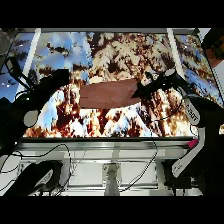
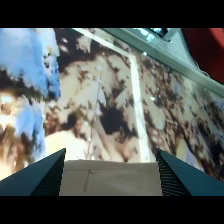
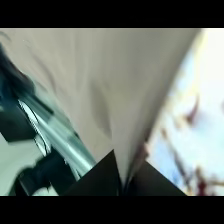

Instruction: Fold the clothes and pants, and hang the long-sleeved shirts on hangers.

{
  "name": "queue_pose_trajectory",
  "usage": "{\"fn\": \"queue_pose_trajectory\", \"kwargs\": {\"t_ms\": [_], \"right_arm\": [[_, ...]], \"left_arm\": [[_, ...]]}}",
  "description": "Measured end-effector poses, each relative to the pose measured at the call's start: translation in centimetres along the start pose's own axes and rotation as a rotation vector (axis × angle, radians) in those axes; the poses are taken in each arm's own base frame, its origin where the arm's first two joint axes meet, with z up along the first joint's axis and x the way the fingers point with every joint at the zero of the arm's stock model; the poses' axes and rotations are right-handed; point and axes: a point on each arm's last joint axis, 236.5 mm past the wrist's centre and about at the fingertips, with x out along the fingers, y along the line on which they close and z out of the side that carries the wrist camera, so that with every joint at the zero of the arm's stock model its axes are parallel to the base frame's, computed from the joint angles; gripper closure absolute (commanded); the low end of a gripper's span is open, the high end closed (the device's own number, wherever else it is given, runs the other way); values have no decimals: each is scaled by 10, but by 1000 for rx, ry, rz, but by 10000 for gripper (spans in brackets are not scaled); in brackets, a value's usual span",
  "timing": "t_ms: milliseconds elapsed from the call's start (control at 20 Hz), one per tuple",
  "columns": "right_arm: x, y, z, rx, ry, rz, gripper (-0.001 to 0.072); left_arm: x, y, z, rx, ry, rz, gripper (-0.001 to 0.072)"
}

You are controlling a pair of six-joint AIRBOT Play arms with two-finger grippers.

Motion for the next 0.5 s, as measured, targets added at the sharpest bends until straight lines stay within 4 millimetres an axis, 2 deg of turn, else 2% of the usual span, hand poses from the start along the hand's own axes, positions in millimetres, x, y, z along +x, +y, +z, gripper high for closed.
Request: {"fn": "queue_pose_trajectory", "kwargs": {"t_ms": [100, 200, 300, 400, 500], "right_arm": [[-47, 1, 28, 9, -122, 30, 706], [-112, -17, 58, 53, -279, 37, 706], [-186, -44, 73, 110, -434, 49, 706], [-262, -84, 74, 186, -597, 42, 706], [-329, -131, 56, 274, -730, 19, 706]], "left_arm": [[0, 0, 0, 0, 1, 1, 71], [0, 0, -1, 0, 3, 2, 71], [0, 1, -1, 0, 5, 3, 71], [0, 1, -2, 0, 9, 6, 71], [0, 2, -4, 0, 17, 9, 71]]}}
